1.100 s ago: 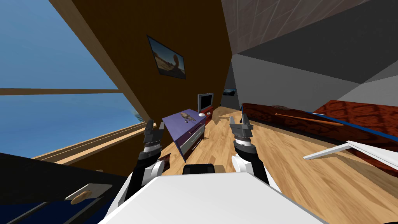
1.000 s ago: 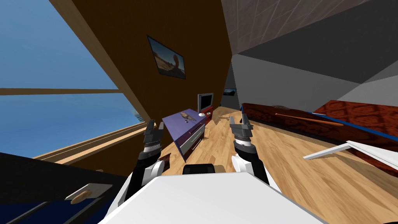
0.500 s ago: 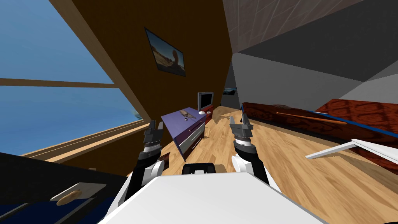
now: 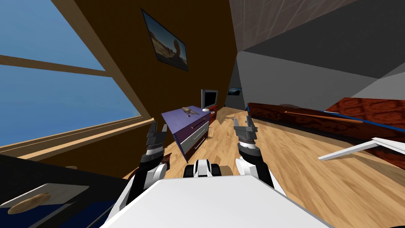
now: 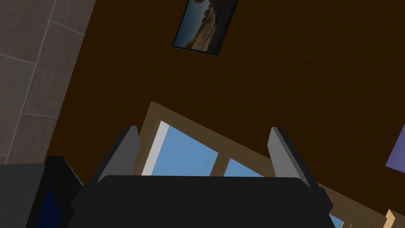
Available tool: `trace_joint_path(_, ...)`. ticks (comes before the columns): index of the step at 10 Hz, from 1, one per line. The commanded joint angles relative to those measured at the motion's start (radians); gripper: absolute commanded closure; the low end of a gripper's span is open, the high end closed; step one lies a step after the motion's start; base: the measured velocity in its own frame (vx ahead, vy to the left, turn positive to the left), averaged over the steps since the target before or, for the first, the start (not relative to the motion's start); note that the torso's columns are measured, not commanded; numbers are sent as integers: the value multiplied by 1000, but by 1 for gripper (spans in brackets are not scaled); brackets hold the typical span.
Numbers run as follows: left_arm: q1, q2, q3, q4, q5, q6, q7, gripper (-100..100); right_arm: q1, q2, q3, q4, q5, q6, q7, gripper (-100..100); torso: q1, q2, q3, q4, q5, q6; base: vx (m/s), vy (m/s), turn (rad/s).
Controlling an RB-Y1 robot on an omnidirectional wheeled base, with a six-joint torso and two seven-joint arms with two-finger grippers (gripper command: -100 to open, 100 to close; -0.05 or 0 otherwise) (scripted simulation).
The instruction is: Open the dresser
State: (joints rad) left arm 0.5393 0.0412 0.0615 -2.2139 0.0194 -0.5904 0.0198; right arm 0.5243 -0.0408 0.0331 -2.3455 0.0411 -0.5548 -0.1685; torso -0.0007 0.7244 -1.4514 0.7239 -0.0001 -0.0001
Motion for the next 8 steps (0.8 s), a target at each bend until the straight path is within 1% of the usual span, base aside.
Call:
trace_joint_path(1, -5, 51, 8, 27, 9, -3, 3, -100, 0, 0, 0, 0, 0, 0, 0, 0, -1, 9, -20, 10, 0, 0, 36, -50, 42)
trace_joint_path(4, -15, 93, 22, 79, 26, -10, 8, -100, 0, 0, 0, 0, 0, 0, 0, 0, -1, 12, -25, 14, 0, 0, 65, -85, 55)
trace_joint_path(6, -24, 110, 34, 121, 40, -15, 13, -100, 0, 0, 0, 0, 0, 0, 0, 0, -1, 13, -25, 14, 0, 0, 79, -120, 67)
trace_joint_path(8, -32, 118, 46, 164, 55, -21, 17, -100, 0, 0, 0, 0, 0, 0, 0, 0, 2, 14, -25, 14, 0, 0, 82, -104, 76)
